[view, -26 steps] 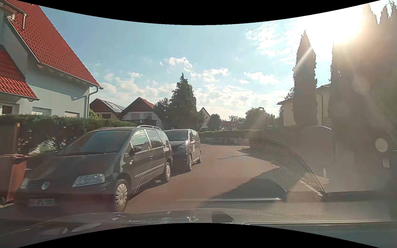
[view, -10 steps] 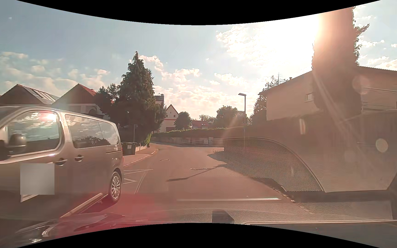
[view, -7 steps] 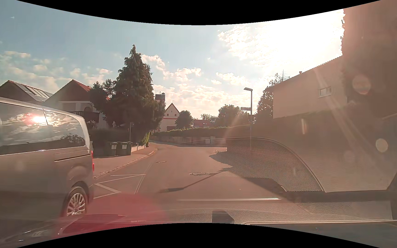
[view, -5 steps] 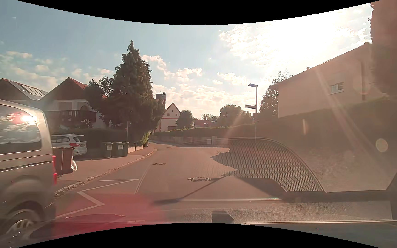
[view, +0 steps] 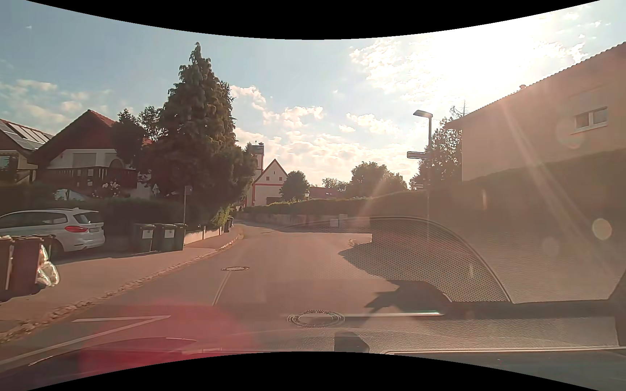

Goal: Follow the waypoints while adhering to traffic rules and regulations

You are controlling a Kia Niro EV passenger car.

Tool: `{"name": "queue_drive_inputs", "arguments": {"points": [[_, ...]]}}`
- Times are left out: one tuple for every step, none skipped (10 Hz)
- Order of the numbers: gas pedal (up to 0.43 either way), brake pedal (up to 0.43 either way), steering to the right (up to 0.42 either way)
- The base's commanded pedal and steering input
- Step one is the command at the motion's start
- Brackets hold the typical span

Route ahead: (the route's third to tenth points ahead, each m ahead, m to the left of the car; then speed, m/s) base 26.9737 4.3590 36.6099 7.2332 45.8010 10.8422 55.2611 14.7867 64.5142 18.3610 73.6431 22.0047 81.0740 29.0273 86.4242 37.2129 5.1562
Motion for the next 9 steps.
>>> {"name": "queue_drive_inputs", "arguments": {"points": [[0.047, 0.0, -0.013], [0.028, 0.0, -0.012], [0.0, 0.0, -0.012], [0.0, 0.0, -0.011], [0.0, 0.0, -0.009], [0.0, 0.0, -0.006], [0.0, 0.0, -0.004], [0.0, 0.0, -0.004], [0.0, 0.0, -0.004]]}}
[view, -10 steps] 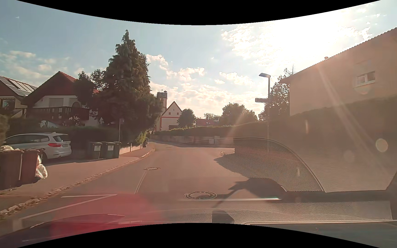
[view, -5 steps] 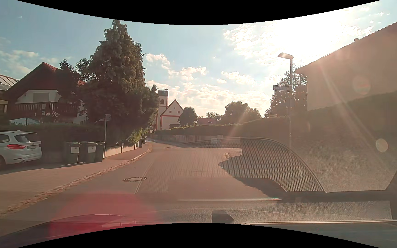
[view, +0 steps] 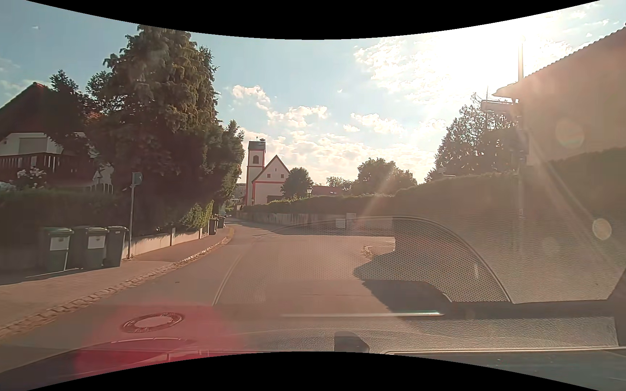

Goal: Follow the waypoints while adhering to traffic rules and regulations

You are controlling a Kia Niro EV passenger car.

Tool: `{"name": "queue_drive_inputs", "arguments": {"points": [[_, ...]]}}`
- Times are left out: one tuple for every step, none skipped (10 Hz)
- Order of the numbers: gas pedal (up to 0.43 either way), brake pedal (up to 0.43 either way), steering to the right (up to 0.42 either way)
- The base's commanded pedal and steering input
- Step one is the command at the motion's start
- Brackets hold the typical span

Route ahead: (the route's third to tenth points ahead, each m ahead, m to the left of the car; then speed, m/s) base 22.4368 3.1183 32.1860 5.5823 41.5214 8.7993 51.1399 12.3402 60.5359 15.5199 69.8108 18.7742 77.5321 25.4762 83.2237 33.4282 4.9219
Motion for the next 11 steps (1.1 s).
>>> {"name": "queue_drive_inputs", "arguments": {"points": [[0.0, 0.0, -0.004], [0.0, 0.0, -0.005], [0.0, 0.0, -0.005], [0.0, 0.0, -0.005], [0.0, 0.0, -0.005], [0.0, 0.0, -0.005], [0.0, 0.0, -0.005], [0.0, 0.0, -0.006], [0.0, 0.0, -0.005], [0.0, 0.0, -0.005], [0.0, 0.0, -0.005]]}}
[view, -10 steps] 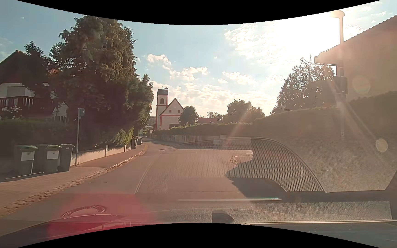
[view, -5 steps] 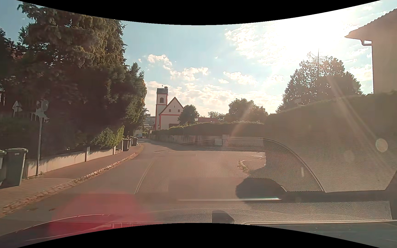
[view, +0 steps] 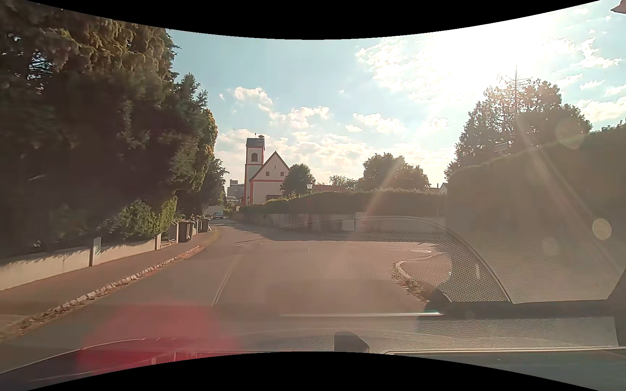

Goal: Follow the waypoints while adhering to traffic rules and regulations

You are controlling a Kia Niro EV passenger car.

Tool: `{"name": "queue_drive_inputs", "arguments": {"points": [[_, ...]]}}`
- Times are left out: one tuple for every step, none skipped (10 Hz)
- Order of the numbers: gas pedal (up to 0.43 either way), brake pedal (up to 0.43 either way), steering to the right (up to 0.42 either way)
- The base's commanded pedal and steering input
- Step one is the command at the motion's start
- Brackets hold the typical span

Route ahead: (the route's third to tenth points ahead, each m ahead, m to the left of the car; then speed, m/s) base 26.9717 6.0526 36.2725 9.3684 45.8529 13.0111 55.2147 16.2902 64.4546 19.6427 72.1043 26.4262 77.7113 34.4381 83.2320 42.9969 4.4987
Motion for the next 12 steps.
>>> {"name": "queue_drive_inputs", "arguments": {"points": [[0.0, 0.0, -0.006], [0.0, 0.0, -0.005], [0.0, 0.0, -0.005], [0.0, 0.0, -0.005], [0.0, 0.0, -0.005], [0.0, 0.0, -0.005], [0.0, 0.0, -0.005], [0.0, 0.0, -0.005], [0.0, 0.0, -0.007], [0.0, 0.0, -0.01], [0.0, 0.0, -0.012], [0.0, 0.0, -0.015]]}}
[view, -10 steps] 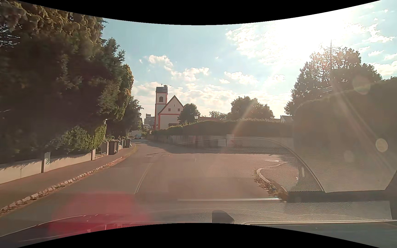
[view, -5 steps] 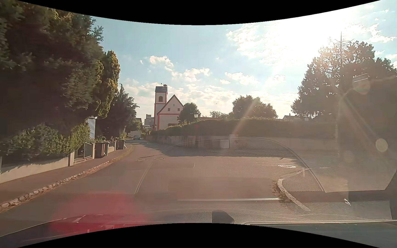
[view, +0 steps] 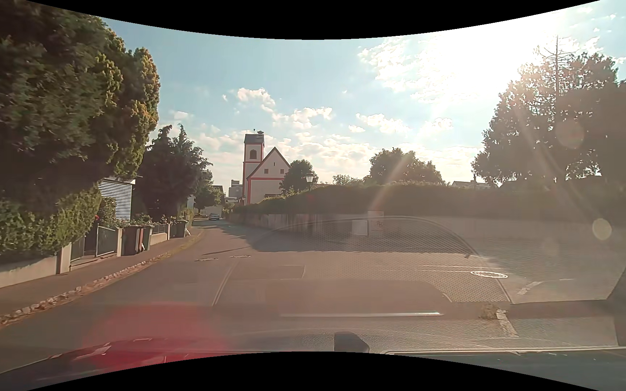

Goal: Follow the waypoints while adhering to traffic rules and regulations

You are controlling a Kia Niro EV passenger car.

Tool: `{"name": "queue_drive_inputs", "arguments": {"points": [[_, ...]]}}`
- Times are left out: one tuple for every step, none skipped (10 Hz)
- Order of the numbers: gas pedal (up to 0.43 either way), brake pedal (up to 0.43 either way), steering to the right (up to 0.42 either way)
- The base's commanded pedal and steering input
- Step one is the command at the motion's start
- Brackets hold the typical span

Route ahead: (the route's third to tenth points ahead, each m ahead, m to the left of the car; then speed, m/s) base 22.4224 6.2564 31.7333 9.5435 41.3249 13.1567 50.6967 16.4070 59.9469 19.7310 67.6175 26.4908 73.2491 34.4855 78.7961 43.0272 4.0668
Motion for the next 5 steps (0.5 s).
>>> {"name": "queue_drive_inputs", "arguments": {"points": [[0.008, 0.0, -0.018], [0.008, 0.0, -0.02], [0.008, 0.0, -0.022], [0.008, 0.0, -0.025], [0.008, 0.0, -0.029]]}}
